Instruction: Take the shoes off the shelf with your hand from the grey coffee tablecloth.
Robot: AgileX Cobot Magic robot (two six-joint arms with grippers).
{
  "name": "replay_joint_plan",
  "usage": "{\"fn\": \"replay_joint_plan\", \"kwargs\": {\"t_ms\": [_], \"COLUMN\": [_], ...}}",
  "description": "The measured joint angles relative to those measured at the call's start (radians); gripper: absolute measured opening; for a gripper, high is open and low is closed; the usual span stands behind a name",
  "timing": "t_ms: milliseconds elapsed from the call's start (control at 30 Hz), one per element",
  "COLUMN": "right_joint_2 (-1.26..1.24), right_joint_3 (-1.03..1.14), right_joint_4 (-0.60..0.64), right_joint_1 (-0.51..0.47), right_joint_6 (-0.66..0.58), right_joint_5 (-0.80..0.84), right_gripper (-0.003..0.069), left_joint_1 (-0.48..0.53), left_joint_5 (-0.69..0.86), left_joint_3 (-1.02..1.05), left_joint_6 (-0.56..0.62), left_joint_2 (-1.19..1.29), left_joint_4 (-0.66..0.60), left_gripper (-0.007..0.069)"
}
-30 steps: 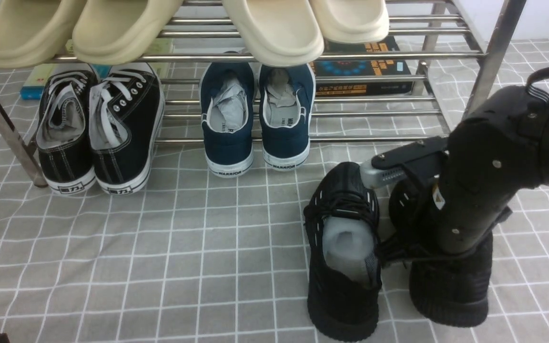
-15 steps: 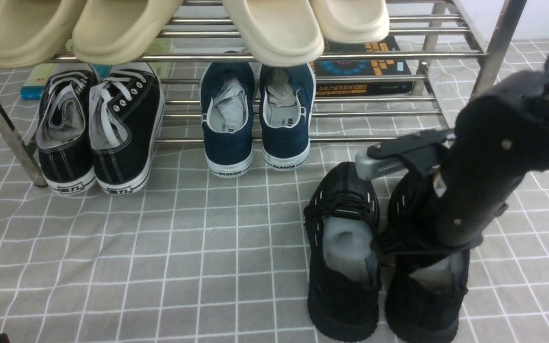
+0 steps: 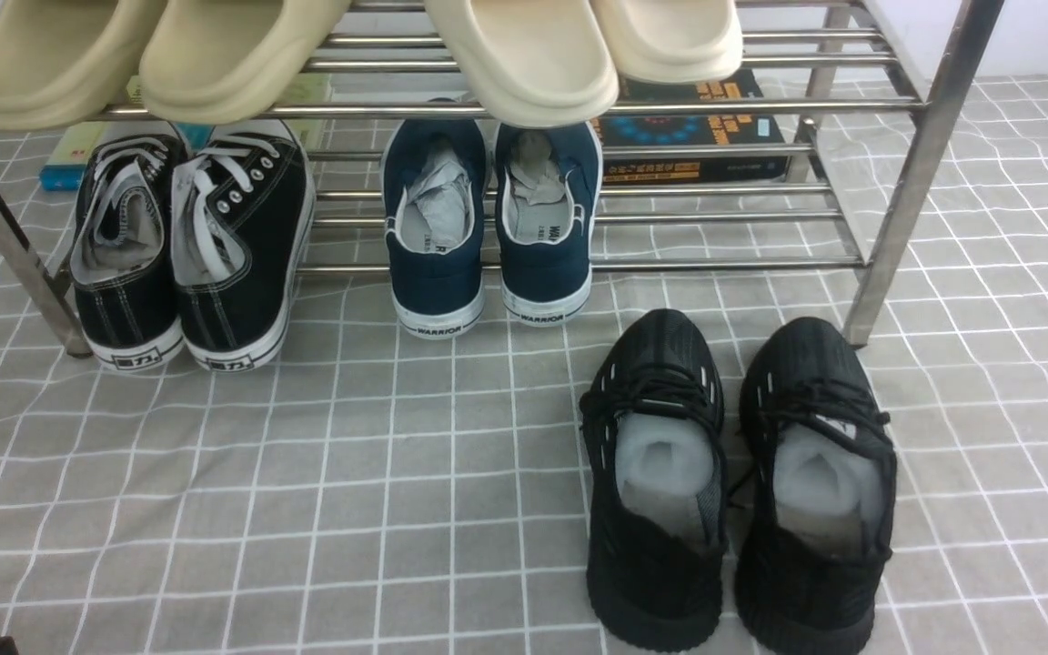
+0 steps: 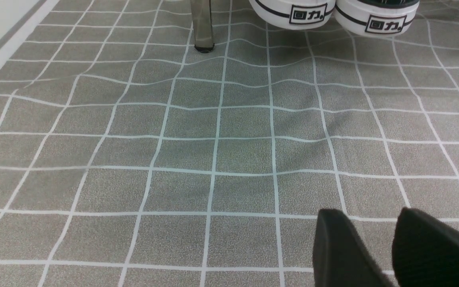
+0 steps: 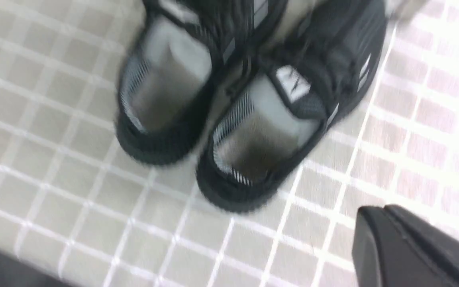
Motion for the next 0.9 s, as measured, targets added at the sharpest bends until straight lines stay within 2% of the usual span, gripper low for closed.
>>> {"fn": "replay_joint_plan", "kwargs": {"t_ms": [33,67,100,133,167,233,367,900], "right_joint_2": [-0.028,-0.136,-0.161,-0.248,-0.266,-0.342,-0.377,-0.381], "right_joint_3": [0.038,0.135,0.164,0.284,0.314,0.480,0.603,0.626], "right_joint_4": [0.003,0.022,0.025,0.044,0.045,0.060,0.068,0.061], "right_joint_1": [0.000,0.000,0.000,0.000,0.000,0.000,0.000,0.000], "right_joint_6": [0.000,-0.001,-0.003,-0.020,-0.022,-0.050,-0.073,-0.076], "right_joint_5": [-0.028,-0.148,-0.163,-0.308,-0.324,-0.508,-0.677,-0.721], "right_gripper": [-0.0015,-0.0015,-0.0015,-0.0015,-0.0015,-0.0015,-0.0015,-0.0006], "left_joint_1": [0.000,0.000,0.000,0.000,0.000,0.000,0.000,0.000], "left_joint_5": [0.000,0.000,0.000,0.000,0.000,0.000,0.000,0.000], "left_joint_3": [0.000,0.000,0.000,0.000,0.000,0.000,0.000,0.000], "left_joint_6": [0.000,0.000,0.000,0.000,0.000,0.000,0.000,0.000], "left_joint_2": [0.000,0.000,0.000,0.000,0.000,0.000,0.000,0.000], "left_joint_4": [0.000,0.000,0.000,0.000,0.000,0.000,0.000,0.000], "left_gripper": [0.0240,0.0240,0.0240,0.0240,0.0240,0.0240,0.0240,0.0240]}}
